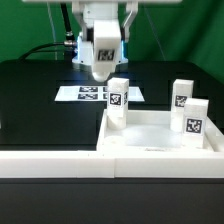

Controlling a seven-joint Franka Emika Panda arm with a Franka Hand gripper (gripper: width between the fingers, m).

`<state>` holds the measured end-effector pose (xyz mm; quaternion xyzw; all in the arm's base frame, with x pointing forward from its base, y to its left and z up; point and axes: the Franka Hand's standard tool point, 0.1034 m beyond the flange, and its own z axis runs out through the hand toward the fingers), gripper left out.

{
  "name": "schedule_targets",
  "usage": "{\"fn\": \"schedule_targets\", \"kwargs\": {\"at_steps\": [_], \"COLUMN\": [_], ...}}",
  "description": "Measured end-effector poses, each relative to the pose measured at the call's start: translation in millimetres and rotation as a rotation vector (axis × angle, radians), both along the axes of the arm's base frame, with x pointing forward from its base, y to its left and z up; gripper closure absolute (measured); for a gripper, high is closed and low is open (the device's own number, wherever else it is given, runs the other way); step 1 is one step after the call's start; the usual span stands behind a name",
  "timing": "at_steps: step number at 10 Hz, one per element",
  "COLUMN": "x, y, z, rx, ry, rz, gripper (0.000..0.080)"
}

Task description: Assemble square table

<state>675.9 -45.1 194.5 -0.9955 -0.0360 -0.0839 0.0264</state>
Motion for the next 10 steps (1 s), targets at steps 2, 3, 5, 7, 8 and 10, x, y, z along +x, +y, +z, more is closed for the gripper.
{"fn": "schedule_targets", "kwargs": {"at_steps": [2, 3, 5, 7, 8, 10], "x": [5.5, 1.0, -24.4, -19.5, -15.2, -5.9], "y": [-13.3, -20.6, -39.5, -13.4, 5.4, 24.7], "z": [0.5, -2.5, -34.9, -57.6, -58.4, -48.6], "rx": [-0.056, -0.084, -0.08, -0.055, -0.029, 0.006], "ry": [-0.152, -0.211, -0.209, -0.23, -0.238, -0.251], "rz": [-0.012, -0.004, -0.022, -0.029, -0.057, -0.132], "gripper": [0.0511, 0.0511, 0.0511, 0.0511, 0.0511, 0.0511]}}
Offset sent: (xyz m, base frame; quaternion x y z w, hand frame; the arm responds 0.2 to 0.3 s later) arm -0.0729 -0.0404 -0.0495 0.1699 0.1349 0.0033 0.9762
